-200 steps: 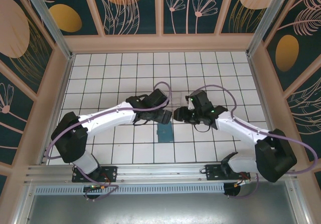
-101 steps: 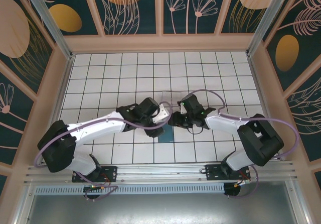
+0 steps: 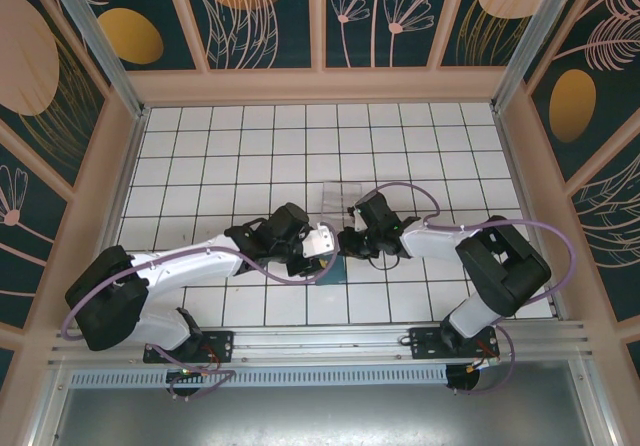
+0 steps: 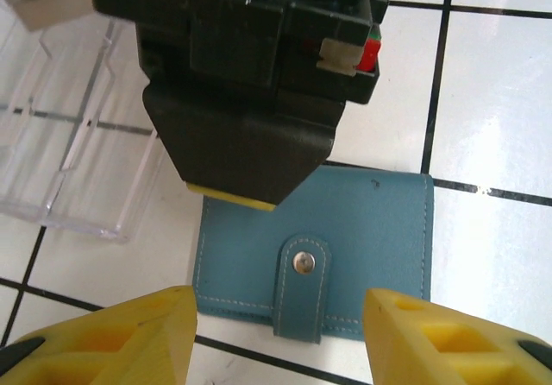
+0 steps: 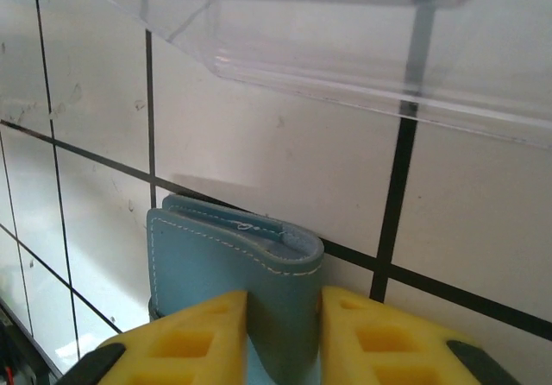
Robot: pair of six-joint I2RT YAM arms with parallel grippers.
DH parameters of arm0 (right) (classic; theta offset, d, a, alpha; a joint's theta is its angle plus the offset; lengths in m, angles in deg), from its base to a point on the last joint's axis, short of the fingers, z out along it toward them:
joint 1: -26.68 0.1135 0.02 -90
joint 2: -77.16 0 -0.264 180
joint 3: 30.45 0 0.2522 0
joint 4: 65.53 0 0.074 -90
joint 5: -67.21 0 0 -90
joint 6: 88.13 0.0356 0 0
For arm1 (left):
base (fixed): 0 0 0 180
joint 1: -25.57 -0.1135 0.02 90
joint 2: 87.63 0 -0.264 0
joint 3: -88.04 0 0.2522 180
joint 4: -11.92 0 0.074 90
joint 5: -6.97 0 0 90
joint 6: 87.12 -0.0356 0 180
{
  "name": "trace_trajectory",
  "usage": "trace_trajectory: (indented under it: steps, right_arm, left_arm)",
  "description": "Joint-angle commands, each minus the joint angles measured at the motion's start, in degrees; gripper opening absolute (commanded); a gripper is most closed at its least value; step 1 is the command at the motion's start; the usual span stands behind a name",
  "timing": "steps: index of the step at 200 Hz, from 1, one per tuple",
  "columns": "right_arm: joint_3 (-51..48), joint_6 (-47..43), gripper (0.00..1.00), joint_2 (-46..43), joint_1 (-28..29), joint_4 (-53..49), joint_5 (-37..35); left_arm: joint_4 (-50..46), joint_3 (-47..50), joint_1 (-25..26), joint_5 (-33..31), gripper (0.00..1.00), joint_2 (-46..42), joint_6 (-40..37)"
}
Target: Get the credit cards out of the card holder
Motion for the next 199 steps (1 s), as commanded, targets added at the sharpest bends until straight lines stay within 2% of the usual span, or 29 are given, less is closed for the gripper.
trace_trajectory:
  steps: [1, 20, 50, 104, 148, 199]
  right_arm:
    - [-1.21, -1.58, 0.21, 0.08, 0.84, -0.54, 0.42]
    - [-1.09, -2.14, 0.17, -0.06, 1.01, -1.29, 0.59]
    - [-1.03, -2.42, 0.13, -0.41, 1.10, -1.89, 0.48]
    - [-0.08, -2.94, 0.10, -0.07, 1.47, -2.50, 0.42]
    - [0.36, -3.21, 0.10, 0.19, 1.47, -2.90, 0.04]
    - [0.45, -3.38, 0.08, -0.16, 1.45, -3.39, -0.15]
  left_arm:
    - [3.45, 0.57, -0.22, 3.29, 0.54, -0.06, -4.29]
    - [2.18, 0.16, -0.26, 5.87, 0.53, 2.01, -4.94]
    - [2.66, 1.03, -0.26, 5.08, 0.52, 4.63, -3.86]
    - [5.49, -0.91, -0.23, 0.69, 0.50, 9.60, -3.35]
    - [2.82, -3.08, -0.24, 2.89, 0.53, 13.51, -3.65]
    - [0.16, -3.96, -0.20, 3.45, 0.34, 15.67, -3.08]
